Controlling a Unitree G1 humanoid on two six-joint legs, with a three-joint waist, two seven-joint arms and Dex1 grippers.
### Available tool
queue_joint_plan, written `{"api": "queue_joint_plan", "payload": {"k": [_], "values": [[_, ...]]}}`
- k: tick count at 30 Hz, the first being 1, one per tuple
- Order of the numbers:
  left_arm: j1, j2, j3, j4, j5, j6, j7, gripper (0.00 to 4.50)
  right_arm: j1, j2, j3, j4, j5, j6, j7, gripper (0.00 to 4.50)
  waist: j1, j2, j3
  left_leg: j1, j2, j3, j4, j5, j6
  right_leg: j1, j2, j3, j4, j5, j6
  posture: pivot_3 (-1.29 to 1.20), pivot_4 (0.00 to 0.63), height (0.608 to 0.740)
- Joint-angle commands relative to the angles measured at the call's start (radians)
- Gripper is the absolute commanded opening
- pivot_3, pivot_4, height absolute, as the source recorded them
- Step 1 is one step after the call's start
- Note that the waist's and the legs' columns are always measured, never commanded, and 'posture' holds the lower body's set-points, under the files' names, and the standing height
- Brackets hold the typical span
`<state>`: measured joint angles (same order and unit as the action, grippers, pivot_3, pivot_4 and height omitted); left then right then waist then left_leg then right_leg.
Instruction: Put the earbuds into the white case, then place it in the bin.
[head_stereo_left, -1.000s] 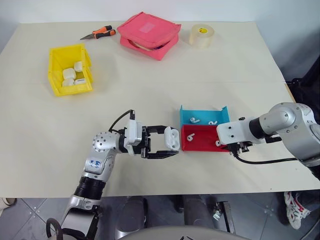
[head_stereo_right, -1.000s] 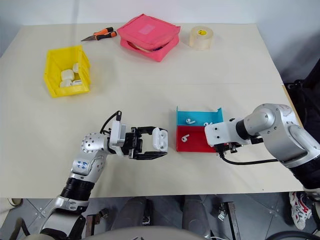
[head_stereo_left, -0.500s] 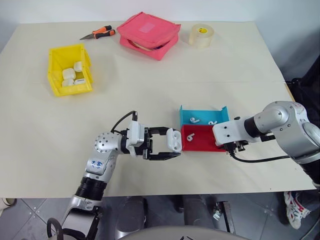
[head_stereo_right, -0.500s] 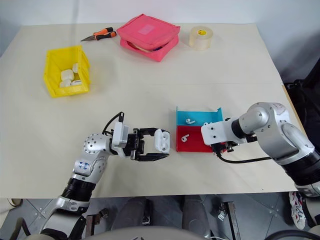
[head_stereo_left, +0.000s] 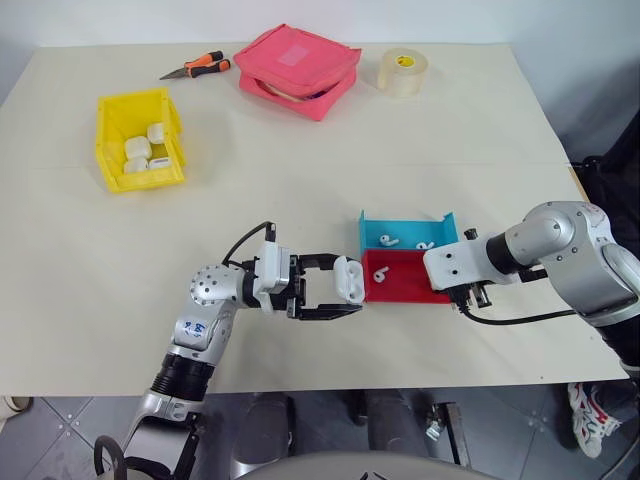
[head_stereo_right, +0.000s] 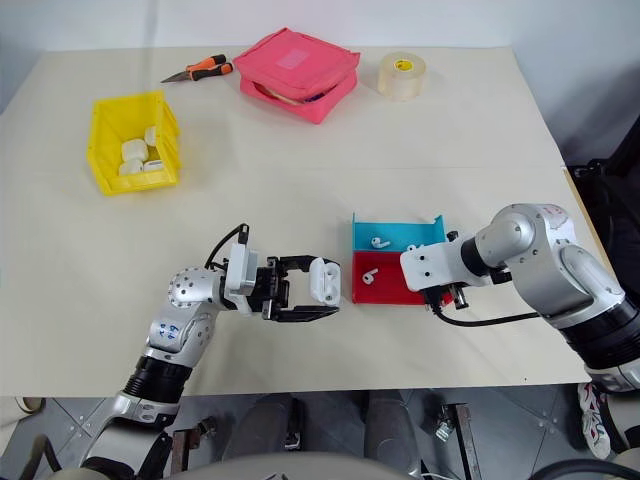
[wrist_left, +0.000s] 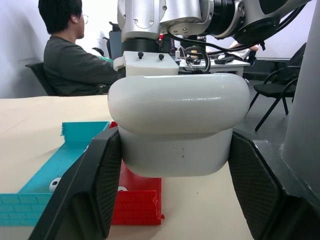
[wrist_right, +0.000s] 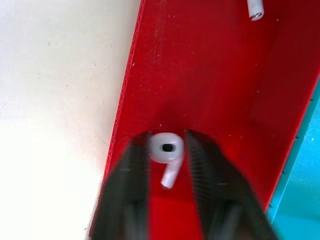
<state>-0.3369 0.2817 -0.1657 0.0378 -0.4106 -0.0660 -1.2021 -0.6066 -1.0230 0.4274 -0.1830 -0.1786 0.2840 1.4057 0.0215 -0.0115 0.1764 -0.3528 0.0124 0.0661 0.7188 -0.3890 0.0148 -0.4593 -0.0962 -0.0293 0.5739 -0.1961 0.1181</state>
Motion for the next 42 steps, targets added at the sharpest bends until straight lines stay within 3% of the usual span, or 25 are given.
{"api": "queue_joint_plan", "payload": {"k": [1,5,11,17,22,28,42], "values": [[-0.009,-0.004,0.002,-0.025,-0.015,-0.013,0.000,2.79,-0.006,0.006,-0.019,0.004,-0.007,-0.001,0.004,0.44,0.000,0.000,0.000,0.000,0.000,0.000,0.000,0.000,0.000,0.000,0.000,0.000,0.000,0.000,0.000,0.00,0.150,0.740],[-0.021,-0.007,0.001,-0.009,-0.014,-0.014,-0.003,2.79,-0.012,0.021,-0.062,-0.015,0.029,0.045,-0.011,0.44,0.000,0.000,0.000,0.000,0.000,0.000,0.000,0.000,0.000,0.000,0.000,0.000,0.000,0.000,0.000,0.00,0.150,0.740],[-0.042,-0.021,-0.001,0.039,-0.015,-0.030,-0.025,2.79,-0.005,0.066,-0.240,-0.147,0.207,0.292,-0.058,0.44,0.002,0.000,0.000,0.000,0.000,0.000,0.000,0.000,0.000,0.000,0.000,0.000,0.000,0.000,0.000,0.00,0.150,0.740],[-0.094,-0.060,0.012,0.151,-0.034,-0.078,-0.082,2.79,0.079,0.225,-0.556,-0.391,0.534,0.624,-0.204,0.44,0.005,0.000,0.000,-0.001,0.001,-0.002,0.000,0.000,-0.001,0.000,-0.001,-0.002,0.000,0.000,0.000,0.00,0.150,0.740],[-0.148,-0.096,0.035,0.251,-0.057,-0.114,-0.139,2.79,0.107,0.415,-0.660,-0.493,0.747,0.726,-0.369,0.44,0.002,0.000,0.000,-0.001,0.000,-0.004,0.001,0.000,-0.001,0.000,-0.001,-0.001,0.001,0.000,0.000,0.00,0.150,0.740],[-0.230,-0.125,0.074,0.331,-0.089,-0.115,-0.190,2.79,0.184,0.604,-0.635,-0.537,0.871,0.665,-0.539,0.44,0.002,0.001,0.000,-0.001,0.000,-0.002,0.000,0.000,-0.001,0.000,-0.001,-0.002,0.001,0.000,0.000,0.00,0.150,0.740],[-0.249,-0.093,0.087,0.269,-0.124,-0.028,-0.290,2.79,0.296,0.597,-0.469,-0.446,0.772,0.381,-0.610,0.44,0.000,0.001,0.000,-0.001,-0.001,0.000,0.000,-0.001,0.000,0.000,0.000,-0.003,0.000,0.000,0.000,0.00,0.150,0.740]]}}
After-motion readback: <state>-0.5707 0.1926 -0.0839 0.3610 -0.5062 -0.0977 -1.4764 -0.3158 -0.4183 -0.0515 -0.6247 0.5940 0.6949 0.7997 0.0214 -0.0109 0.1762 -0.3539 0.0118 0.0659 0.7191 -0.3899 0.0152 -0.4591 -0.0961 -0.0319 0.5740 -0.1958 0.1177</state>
